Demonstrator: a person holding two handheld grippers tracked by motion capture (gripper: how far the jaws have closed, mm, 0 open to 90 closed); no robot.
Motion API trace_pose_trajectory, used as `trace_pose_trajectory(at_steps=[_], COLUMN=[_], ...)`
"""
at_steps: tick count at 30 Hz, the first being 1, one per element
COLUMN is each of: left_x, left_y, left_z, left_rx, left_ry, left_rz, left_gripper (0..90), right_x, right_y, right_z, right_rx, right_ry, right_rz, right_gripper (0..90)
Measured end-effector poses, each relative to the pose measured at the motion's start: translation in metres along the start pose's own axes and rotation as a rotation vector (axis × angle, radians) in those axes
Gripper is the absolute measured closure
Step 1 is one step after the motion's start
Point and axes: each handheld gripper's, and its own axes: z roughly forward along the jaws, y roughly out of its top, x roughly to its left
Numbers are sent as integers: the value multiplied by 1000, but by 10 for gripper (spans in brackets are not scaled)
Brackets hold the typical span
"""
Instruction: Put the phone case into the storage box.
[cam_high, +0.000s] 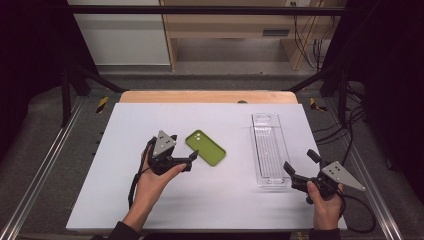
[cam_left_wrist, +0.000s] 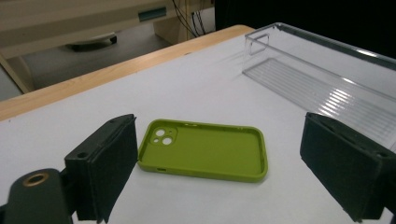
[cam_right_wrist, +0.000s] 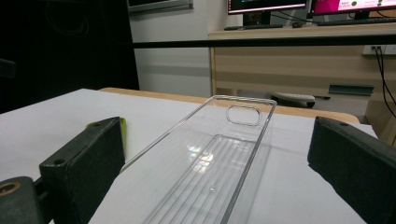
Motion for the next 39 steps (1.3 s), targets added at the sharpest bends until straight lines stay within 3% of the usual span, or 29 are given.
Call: trace_pose_trajectory(at_steps=[7,14,28,39], left_x=[-8,-14,-13,-15], left_y=[5,4,0,-5], left_z=[20,37,50,60], left_rx=[49,87,135,174], left_ry=[-15,-24,-54,-70], left_rz=[31,9,-16,-39], left_gripper=[222,299,514,603], right_x=[0,-2,-1,-1], right_y=[0,0,-1,-1], right_z=[0,-1,-2,-1], right_rx=[1,-4,-1,0], right_ry=[0,-5,-9,-8], right_rz=[2,10,12,12], right_gripper=[41,40,41,42])
